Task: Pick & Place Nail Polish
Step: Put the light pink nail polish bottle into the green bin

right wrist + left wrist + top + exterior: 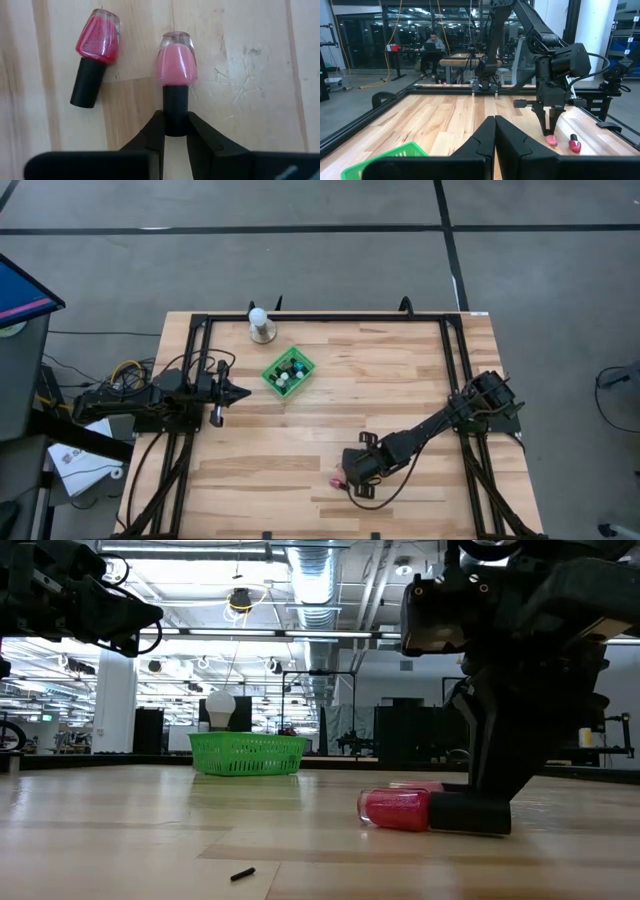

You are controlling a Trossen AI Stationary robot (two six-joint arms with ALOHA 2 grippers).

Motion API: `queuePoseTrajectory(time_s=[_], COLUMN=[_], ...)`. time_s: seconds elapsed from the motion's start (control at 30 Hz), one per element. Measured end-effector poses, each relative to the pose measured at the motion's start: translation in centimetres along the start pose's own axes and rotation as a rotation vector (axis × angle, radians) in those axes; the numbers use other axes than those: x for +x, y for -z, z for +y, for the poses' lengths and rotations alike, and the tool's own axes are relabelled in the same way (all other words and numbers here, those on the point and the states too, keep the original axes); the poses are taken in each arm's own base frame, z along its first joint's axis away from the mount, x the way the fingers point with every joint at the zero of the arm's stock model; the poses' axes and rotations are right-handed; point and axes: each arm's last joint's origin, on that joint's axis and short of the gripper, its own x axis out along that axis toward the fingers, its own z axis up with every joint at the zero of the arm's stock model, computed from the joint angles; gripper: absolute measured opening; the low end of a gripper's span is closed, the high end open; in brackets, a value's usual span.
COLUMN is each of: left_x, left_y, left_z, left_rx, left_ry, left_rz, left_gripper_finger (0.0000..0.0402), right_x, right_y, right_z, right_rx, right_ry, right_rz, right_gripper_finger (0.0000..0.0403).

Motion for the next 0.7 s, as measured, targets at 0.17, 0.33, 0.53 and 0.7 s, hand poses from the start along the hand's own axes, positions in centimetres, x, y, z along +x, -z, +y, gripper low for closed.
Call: queuePoseTrajectory(time_s=[0.17, 0.33, 0.53, 0.7], left_x=[0.0, 0.0, 0.0, 0.0], left_y=[0.0, 0.0, 0.0, 0.0], left_z=[0.0, 0.0, 0.0, 0.0], left_rx=[0.0, 0.0, 0.0, 0.0], left_ry=[0.0, 0.0, 0.0, 0.0], left_rz=[0.0, -0.001, -0.005, -0.003], left_gripper_finger=[0.0002, 0.0002, 0.0002, 0.0002], right_x=[-0.6, -1.9, -3.9, -5.3], right_y=[-0.7, -2.4, -6.6, -10.8], right_z=[-0.4, -1.9, -4.9, -8.5], right_rx=[0.008, -0.001, -0.041, -0.057], right_ry=[-0.016, -0.028, -0.024, 0.031], right_rz=[-0.014, -0.069, -0.202, -0.294], right_gripper_finger=[0.0041, 0.0041, 0.0041, 0.0041])
